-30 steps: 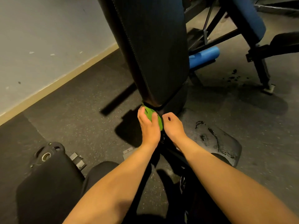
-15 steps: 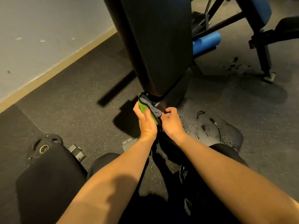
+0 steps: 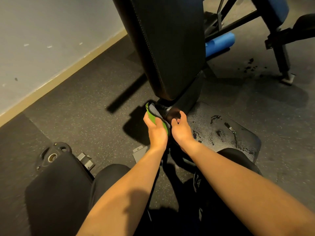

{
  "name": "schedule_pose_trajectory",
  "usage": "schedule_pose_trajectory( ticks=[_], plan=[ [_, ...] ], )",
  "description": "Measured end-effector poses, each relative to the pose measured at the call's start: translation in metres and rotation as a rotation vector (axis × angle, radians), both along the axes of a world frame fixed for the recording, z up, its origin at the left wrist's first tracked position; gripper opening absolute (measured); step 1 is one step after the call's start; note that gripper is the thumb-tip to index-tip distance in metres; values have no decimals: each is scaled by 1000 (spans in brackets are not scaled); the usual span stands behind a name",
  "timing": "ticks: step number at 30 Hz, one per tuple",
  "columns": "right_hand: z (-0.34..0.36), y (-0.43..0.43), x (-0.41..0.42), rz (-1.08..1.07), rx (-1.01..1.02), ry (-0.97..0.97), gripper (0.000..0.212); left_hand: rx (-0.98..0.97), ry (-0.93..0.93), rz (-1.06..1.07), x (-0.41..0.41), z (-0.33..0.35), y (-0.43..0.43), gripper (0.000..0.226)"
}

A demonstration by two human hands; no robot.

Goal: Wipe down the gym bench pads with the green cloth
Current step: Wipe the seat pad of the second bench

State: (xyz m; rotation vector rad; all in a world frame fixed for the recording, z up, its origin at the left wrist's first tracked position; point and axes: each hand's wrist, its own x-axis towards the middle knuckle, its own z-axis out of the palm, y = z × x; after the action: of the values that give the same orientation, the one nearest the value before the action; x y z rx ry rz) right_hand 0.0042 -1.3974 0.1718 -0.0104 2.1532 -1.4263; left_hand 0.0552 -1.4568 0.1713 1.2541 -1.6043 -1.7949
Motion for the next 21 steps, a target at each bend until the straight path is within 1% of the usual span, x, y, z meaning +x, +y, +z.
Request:
schedule_pose_trajectory(
  ticks=[3, 5, 7, 10, 15, 16, 17, 18, 19, 21],
  plan=[
    [-2, 3, -1, -9, -13, 6, 56, 102, -41, -5, -1, -8, 6, 50],
    [-6, 6, -3, 6, 19, -4, 56, 209, -78, -1, -5, -17, 6, 53],
    [-12, 7, -5, 40, 85, -58, 56, 326, -119, 30, -12, -27, 3, 55],
    [-22, 3, -7, 87, 156, -110, 60, 383, -181, 69, -18, -40, 0, 55],
    [-29, -3, -11, 46, 177, -108, 61, 525, -251, 50, -26, -66, -11, 54],
    [-29, -3, -13, 38, 180, -107, 60, 572, -265, 38, -25, -69, -12, 50],
    [-30, -3, -14, 31, 180, -105, 60, 604, -272, 19, -23, -67, -11, 41],
    [-30, -3, -14, 28, 178, -106, 60, 621, -263, -1, -21, -63, -9, 33],
    [-30, -2, -13, 29, 172, -109, 60, 635, -234, 1, -20, -59, -7, 29],
    [-28, -1, -13, 35, 161, -118, 61, 622, -204, 36, -18, -51, -3, 33]
  ],
)
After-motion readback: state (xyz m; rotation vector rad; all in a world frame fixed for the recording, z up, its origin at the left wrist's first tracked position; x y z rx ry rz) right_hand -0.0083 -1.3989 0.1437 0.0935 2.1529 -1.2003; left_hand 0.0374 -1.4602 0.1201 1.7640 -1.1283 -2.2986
